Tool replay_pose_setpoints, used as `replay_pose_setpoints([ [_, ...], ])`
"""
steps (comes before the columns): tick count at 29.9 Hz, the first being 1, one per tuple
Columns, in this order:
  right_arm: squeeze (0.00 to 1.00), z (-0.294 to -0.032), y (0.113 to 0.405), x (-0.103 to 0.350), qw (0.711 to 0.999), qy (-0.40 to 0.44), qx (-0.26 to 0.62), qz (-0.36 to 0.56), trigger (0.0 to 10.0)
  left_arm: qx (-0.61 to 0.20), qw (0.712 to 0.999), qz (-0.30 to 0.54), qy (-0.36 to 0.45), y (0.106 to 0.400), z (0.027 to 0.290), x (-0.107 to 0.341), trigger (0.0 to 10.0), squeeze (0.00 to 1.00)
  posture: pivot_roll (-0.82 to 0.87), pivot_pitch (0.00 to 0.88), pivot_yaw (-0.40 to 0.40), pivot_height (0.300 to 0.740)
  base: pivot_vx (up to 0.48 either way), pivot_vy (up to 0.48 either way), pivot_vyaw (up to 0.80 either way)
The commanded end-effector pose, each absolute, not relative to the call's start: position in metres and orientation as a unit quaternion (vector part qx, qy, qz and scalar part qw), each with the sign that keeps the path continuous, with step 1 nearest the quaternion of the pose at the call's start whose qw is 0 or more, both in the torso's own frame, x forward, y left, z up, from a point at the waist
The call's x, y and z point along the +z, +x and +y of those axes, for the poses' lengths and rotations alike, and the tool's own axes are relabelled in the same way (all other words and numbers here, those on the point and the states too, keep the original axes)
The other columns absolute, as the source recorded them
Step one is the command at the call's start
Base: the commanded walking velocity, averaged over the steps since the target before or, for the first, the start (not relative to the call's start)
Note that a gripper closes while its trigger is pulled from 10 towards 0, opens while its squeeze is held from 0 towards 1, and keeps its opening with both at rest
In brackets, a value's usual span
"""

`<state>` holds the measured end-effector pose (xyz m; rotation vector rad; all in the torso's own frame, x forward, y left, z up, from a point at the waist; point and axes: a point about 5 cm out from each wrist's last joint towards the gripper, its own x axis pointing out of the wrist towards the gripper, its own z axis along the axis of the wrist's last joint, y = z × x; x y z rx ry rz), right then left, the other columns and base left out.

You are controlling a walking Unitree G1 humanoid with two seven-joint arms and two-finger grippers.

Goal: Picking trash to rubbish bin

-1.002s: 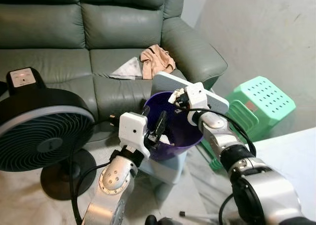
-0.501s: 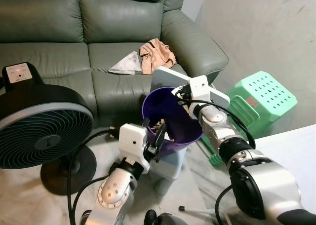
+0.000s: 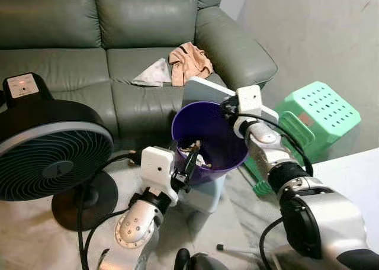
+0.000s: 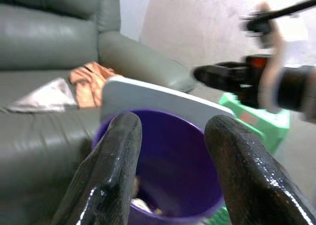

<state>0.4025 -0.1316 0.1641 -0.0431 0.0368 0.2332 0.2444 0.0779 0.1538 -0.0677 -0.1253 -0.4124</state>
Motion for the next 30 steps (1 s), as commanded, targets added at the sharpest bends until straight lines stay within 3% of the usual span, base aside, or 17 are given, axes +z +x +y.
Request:
replay_pose_setpoints([
  [1,1.00,-0.145,0.403,0.168,0.994,-0.006,0.109,0.003,10.0,-0.203,0.977,-0.053,-0.034,0.248,0.081,0.150,10.0,0.00,0.13,0.230,-0.208,0.740,0.000,0.000,0.00],
  [12,1.00,-0.177,0.395,0.176,0.993,0.006,0.092,-0.076,10.0,-0.146,0.987,-0.072,-0.001,0.286,0.125,0.156,10.0,0.00,0.08,0.184,-0.152,0.740,0.000,0.000,0.00],
  [13,0.46,-0.186,0.392,0.178,0.992,0.008,0.077,-0.097,10.0,-0.129,0.988,-0.079,0.005,0.299,0.138,0.161,10.0,0.00,0.06,0.167,-0.135,0.740,0.000,0.000,0.00],
  [14,0.46,-0.189,0.391,0.178,0.992,0.010,0.072,-0.104,10.0,-0.121,0.989,-0.081,0.005,0.305,0.144,0.163,10.0,0.00,0.06,0.163,-0.130,0.740,0.000,0.000,0.00],
  [15,0.26,-0.192,0.390,0.178,0.992,0.012,0.067,-0.110,10.0,-0.113,0.990,-0.083,0.002,0.310,0.149,0.166,10.0,0.00,0.05,0.159,-0.124,0.740,0.000,0.000,0.00],
  [16,0.00,-0.195,0.388,0.178,0.992,0.012,0.061,-0.114,10.0,-0.109,0.990,-0.086,0.000,0.315,0.152,0.168,10.0,0.00,0.05,0.159,-0.124,0.740,0.000,0.000,0.00],
  [23,0.00,-0.220,0.371,0.178,0.985,0.026,0.006,-0.172,10.0,-0.089,0.990,-0.105,0.006,0.346,0.174,0.189,10.0,0.00,0.01,0.109,-0.074,0.740,0.000,0.000,0.00],
  [30,0.00,-0.224,0.347,0.173,0.978,0.015,-0.006,-0.208,10.0,-0.104,0.989,-0.109,-0.009,0.347,0.169,0.187,10.0,0.00,-0.02,0.085,-0.039,0.740,0.000,0.000,0.00],
])
